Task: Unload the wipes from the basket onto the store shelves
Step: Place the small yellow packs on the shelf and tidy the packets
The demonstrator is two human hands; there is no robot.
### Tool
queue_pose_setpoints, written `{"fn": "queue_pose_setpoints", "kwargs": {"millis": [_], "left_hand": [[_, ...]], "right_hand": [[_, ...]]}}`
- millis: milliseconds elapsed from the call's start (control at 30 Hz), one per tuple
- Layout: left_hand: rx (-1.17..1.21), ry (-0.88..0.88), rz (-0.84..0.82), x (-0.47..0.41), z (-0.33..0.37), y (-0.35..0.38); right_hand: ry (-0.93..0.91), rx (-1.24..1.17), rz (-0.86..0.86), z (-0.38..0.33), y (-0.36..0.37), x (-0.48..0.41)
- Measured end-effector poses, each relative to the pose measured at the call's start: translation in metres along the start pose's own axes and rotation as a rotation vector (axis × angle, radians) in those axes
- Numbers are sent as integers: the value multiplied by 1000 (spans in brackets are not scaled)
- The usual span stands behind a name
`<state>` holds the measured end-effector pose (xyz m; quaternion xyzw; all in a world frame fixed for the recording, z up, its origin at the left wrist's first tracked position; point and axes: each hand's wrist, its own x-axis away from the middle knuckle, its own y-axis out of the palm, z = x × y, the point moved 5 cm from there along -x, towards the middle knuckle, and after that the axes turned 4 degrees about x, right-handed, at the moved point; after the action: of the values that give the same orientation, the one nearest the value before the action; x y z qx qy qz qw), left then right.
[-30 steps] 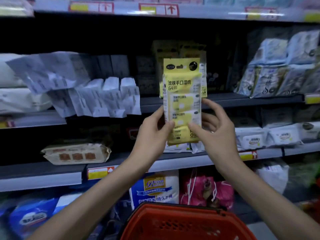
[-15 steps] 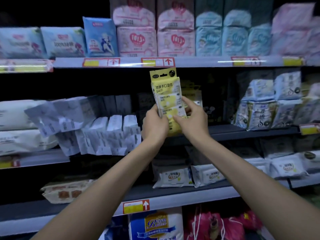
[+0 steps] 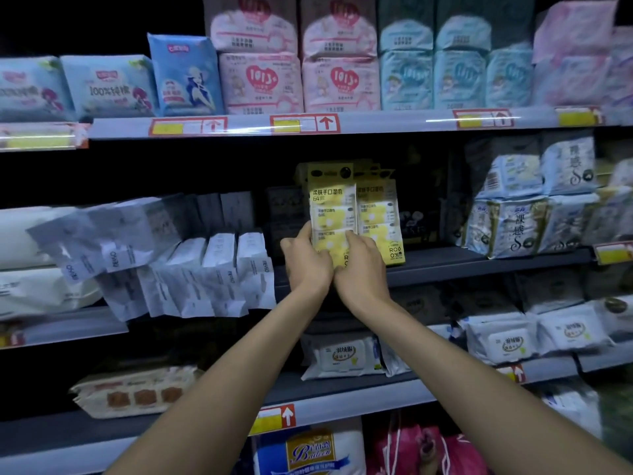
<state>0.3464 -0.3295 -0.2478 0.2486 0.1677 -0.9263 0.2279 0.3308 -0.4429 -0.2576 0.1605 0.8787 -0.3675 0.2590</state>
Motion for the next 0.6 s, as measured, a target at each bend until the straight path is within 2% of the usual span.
{"fn": "queue_pose_setpoints", "kwargs": {"millis": [333,600], "left_hand": [[63,-67,-39,7,-14,-3],[21,-116,-179,19,-5,-19]], "right_hand": [[14,24,-67,2,0,2],[62,-92,-96,3,-27,7]]}}
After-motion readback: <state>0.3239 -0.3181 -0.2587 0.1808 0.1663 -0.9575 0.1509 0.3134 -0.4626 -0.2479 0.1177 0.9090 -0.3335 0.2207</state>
